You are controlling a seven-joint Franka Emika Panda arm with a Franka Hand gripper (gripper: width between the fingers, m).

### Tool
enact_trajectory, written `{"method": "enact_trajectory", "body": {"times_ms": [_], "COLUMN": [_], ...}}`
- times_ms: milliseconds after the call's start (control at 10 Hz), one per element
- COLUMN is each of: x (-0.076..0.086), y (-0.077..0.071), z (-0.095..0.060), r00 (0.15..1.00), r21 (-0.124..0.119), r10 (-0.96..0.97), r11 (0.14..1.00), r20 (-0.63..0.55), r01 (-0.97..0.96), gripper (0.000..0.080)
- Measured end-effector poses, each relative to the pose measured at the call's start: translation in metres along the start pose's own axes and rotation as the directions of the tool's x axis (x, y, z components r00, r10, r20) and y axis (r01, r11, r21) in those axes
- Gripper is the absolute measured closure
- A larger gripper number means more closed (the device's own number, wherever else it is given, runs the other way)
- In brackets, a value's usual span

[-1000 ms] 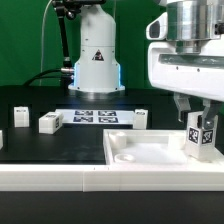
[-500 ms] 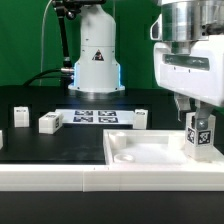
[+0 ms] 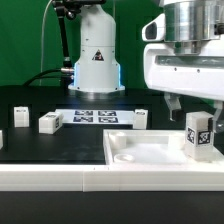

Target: Assemble one leg

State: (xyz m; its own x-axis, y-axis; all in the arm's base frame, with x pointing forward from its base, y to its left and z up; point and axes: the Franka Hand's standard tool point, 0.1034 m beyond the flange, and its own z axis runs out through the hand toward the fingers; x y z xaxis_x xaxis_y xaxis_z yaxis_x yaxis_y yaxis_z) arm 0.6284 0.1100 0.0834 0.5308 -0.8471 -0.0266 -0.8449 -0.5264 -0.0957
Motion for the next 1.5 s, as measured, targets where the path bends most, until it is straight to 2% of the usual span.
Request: {"method": "enact_trajectory", "body": {"times_ms": [200,300,500,800,1300,1500], "x": [0.004,-0.001,-0.010,-0.012,-0.005,-0.005], "y": [-0.001,-0.002,-0.006,-0.007,-0.006,-0.006], "z": [0.002,0.003,0.004,0.003,0.002,0.002], "r00": [0.979,0.949,0.878,0.722,0.533,0.524], "r21": [0.009,0.005,0.001,-0.003,-0.013,-0.013], "r10": [-0.202,-0.316,-0.479,-0.692,-0.846,-0.851], "r11": [0.979,0.949,0.878,0.722,0.533,0.525], "r20": [-0.007,-0.008,-0.006,-0.008,-0.021,-0.021], "r01": [0.202,0.317,0.479,0.692,0.846,0.851], "gripper": [0.0151,0.0151,0.0151,0.0151,0.0151,0.0165]}}
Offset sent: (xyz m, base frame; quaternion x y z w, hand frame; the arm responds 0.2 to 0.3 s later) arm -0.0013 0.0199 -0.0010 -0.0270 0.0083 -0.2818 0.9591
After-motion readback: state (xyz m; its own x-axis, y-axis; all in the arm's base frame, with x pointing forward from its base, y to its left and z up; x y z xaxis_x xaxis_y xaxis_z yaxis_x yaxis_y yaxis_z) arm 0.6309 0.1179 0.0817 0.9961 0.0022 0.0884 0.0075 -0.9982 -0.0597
